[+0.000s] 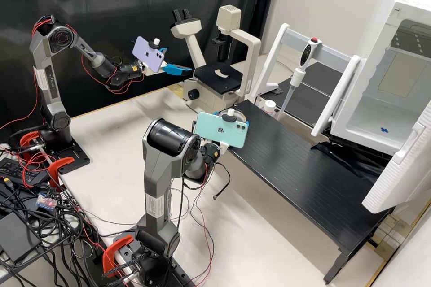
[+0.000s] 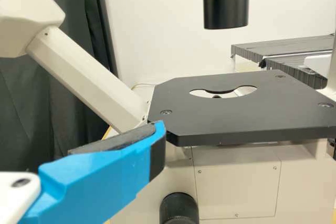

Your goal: Move the petri dish to the incubator

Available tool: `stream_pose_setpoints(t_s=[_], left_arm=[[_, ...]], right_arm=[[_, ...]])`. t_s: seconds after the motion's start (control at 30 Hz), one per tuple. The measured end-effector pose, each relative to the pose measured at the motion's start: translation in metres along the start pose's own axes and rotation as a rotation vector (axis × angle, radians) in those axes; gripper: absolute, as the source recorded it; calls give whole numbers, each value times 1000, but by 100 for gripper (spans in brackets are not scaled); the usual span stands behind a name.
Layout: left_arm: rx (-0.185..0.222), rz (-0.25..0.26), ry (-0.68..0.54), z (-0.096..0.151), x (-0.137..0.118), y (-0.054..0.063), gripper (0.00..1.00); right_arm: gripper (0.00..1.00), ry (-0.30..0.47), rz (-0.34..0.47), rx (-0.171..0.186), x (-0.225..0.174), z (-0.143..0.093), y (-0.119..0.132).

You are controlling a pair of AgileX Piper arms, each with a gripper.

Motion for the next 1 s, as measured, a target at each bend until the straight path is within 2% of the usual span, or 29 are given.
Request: stream_pose_setpoints(t_s=[0.3,0.57,0.73,0.83,1.0], left_arm=[[0,0,0,0,0,0,100],[0,0,0,0,0,0,100],[0,0,0,0,0,0,100],[0,0,0,0,0,0,100],[0,0,0,0,0,0,100]], right_arm=[[0,5,1,-1,-1,-2,2],[0,-13,47,-17,-12,4,20],[0,-73,146,-22,-33,21,45],[0,-92,227,-10,-48,34,64],[0,-130,361,37,-68,61,97]])
